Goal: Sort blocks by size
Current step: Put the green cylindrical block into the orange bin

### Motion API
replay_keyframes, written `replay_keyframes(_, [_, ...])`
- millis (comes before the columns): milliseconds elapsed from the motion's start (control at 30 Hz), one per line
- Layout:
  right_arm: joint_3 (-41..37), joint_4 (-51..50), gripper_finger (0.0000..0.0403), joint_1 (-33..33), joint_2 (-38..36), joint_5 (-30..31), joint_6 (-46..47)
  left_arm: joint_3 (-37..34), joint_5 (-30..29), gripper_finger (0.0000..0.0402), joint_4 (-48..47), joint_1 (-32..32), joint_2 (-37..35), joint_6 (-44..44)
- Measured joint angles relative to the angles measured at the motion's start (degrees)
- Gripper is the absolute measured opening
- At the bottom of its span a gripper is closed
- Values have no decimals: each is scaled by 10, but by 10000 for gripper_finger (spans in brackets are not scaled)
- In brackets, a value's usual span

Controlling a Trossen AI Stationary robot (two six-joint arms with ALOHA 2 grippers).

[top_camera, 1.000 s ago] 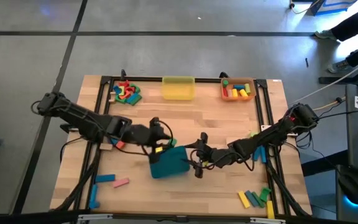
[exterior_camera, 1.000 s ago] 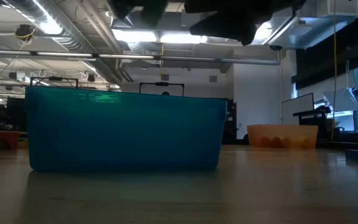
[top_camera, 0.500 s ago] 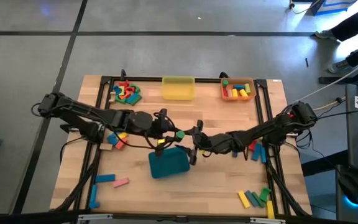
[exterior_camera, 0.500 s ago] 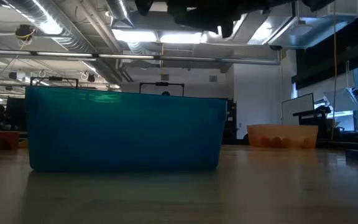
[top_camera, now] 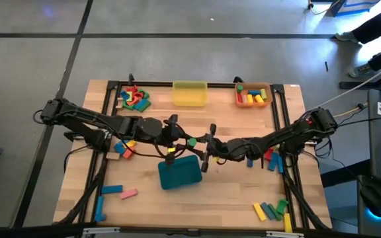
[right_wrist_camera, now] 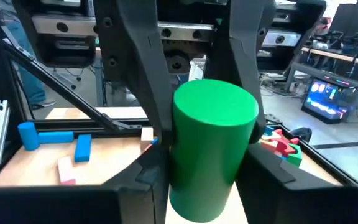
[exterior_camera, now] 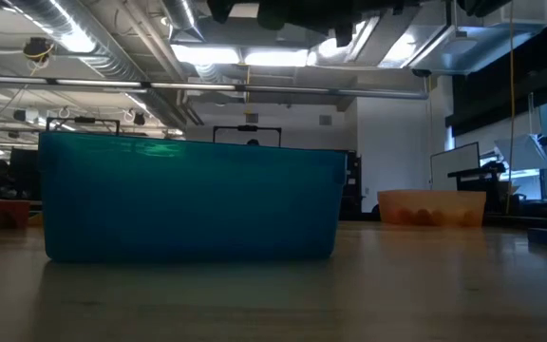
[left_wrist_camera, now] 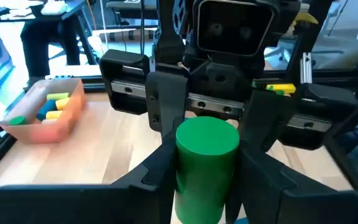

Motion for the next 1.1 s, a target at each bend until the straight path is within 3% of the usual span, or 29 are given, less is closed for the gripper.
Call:
replay_keyframes(200, [0, -27, 141, 0, -9, 22, -48, 0, -1, 177, -32, 9, -22, 21])
replay_keyframes(367, [0, -132, 141, -6, -65, 104, -53, 2, -43, 221, -190, 16, -93, -12])
replay_keyframes(533, [0, -294, 141, -44, -126, 178, -25, -12, -92, 229, -337, 9, -134, -82])
replay_keyframes(800, [0, -538, 141, -199, -183, 165, 92, -139, -98, 229, -268, -20, -145, -118])
replay_keyframes(1100, [0, -657, 141, -443, -182, 36, 154, -240, -98, 230, -155, -42, -143, -162])
